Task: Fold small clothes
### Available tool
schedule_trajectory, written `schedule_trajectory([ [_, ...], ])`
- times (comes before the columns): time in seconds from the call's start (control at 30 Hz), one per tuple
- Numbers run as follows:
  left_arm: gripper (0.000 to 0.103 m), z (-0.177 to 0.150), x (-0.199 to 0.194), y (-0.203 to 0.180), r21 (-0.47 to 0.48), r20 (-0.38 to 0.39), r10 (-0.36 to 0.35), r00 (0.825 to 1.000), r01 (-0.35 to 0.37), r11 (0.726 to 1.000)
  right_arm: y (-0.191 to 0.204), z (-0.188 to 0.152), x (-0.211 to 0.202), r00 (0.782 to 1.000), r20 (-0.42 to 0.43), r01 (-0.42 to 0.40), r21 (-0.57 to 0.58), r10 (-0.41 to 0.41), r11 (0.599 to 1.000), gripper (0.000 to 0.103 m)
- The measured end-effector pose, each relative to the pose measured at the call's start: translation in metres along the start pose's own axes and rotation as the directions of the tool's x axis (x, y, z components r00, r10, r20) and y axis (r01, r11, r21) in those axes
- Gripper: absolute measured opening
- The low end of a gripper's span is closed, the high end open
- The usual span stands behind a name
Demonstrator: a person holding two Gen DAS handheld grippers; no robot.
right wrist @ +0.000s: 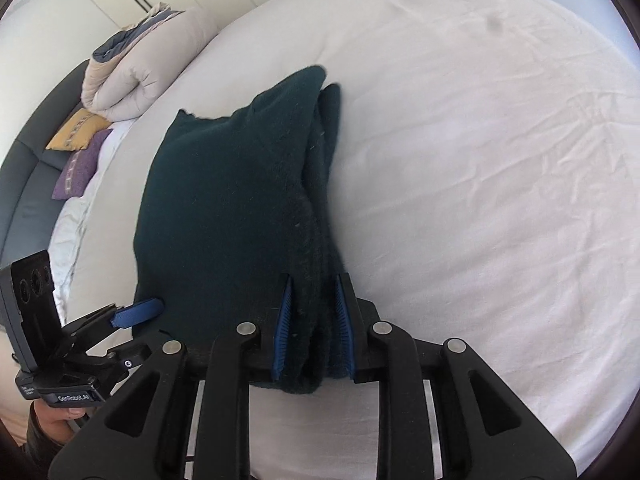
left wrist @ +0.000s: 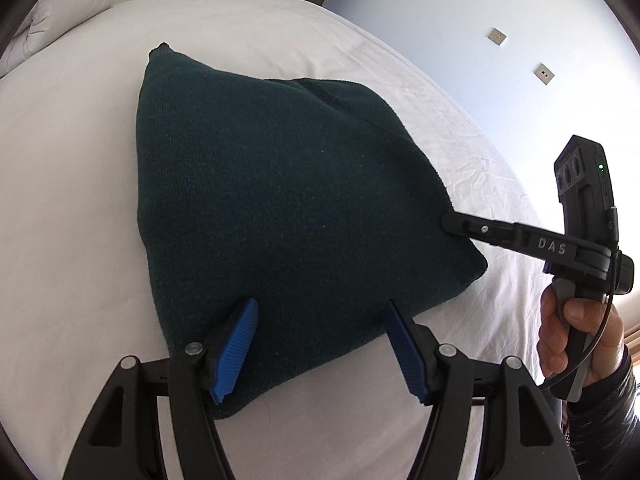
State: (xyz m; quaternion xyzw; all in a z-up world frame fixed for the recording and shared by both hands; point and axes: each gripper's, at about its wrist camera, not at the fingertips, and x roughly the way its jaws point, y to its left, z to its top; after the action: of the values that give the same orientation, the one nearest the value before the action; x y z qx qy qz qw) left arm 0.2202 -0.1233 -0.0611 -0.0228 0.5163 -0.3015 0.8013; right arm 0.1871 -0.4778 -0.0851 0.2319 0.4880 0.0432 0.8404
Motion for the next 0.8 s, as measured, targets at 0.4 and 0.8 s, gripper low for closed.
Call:
schedule_trajectory([
  [0.4, 0.08, 0.002, -0.038, -0.006, 0.039, 0.079, 0.071, 0.994, -0.074, 0.996, -0.022, 0.009, -0.042, 0.995, 0.099, -0.01, 0.096, 0.001, 0.995, 0.054],
  [0.8, 0.09, 0.036, -0.031, 0.078, -0.203, 0.12, 0.041, 0.992, -0.016, 0.979, -0.007, 0.039, -0.015, 0.988, 0.066, -0.144, 0.1, 0.137, 0.985, 0.06],
])
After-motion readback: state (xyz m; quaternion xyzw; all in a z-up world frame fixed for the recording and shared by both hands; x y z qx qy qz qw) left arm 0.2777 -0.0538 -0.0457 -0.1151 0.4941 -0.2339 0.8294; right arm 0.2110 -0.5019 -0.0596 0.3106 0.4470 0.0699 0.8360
